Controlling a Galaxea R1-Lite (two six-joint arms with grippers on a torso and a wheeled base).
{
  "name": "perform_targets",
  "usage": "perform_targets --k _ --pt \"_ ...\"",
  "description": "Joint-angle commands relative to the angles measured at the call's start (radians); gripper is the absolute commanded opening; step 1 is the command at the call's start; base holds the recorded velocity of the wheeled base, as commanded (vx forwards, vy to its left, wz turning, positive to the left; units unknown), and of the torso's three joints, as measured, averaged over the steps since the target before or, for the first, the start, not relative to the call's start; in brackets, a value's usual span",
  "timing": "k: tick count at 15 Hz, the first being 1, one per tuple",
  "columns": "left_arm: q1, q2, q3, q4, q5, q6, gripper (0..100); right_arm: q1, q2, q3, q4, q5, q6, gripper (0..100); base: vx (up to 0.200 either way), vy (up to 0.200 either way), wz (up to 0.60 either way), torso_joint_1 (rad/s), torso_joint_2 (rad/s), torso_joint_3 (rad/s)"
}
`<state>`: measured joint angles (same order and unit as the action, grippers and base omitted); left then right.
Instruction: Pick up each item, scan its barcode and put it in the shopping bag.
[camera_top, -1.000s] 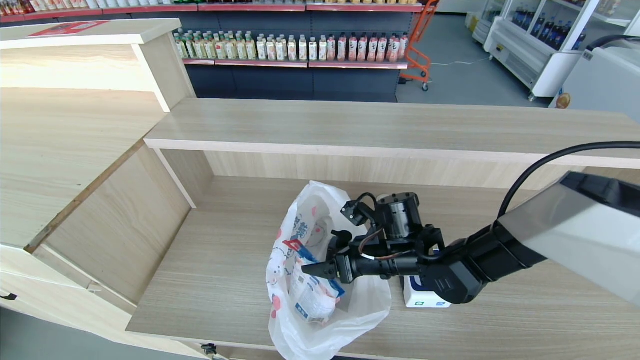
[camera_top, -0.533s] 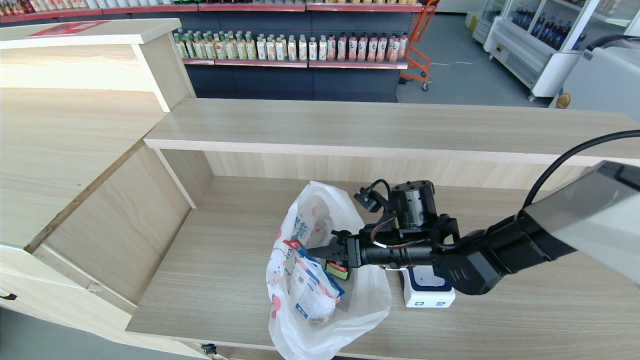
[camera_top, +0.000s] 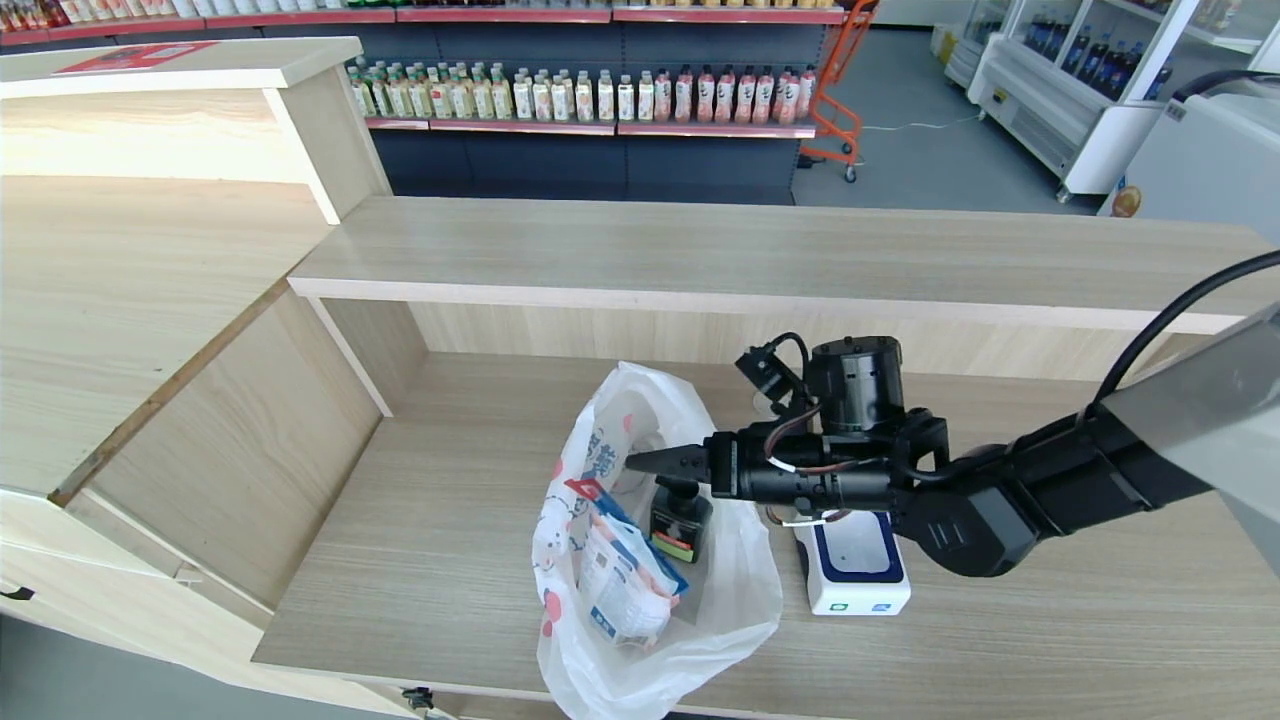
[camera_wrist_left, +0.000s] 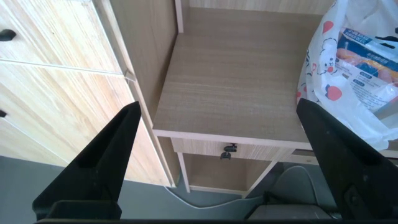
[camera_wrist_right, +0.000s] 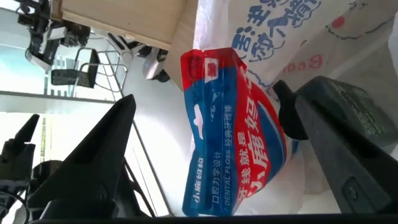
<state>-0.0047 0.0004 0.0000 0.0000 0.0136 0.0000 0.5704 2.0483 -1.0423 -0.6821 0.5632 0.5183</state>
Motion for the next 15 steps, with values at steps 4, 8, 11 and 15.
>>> perform_targets --k 4,8,11,15 --pt "0.0 0.0 0.0 0.0 0.0 -0.002 100 -0.037 -0.048 0.002 -0.008 0.007 0.052 100 0.0 0.0 0.0 0.0 0.0 0.0" --pt "0.0 0.0 0.0 0.0 0.0 0.0 100 -0.129 -0.112 0.019 -0.002 0.007 0.052 100 0.0 0.0 0.0 0.0 0.0 0.0" --pt "0.0 0.0 0.0 0.0 0.0 0.0 100 -0.161 -0.284 0.084 -0.004 0.0 0.014 100 0.0 0.0 0.0 0.0 0.0 0.0" --pt "0.0 0.0 0.0 0.0 0.0 -0.002 100 -0.336 -0.744 0.495 0.003 -0.006 -0.23 100 0.0 0.0 0.0 0.0 0.0 0.0"
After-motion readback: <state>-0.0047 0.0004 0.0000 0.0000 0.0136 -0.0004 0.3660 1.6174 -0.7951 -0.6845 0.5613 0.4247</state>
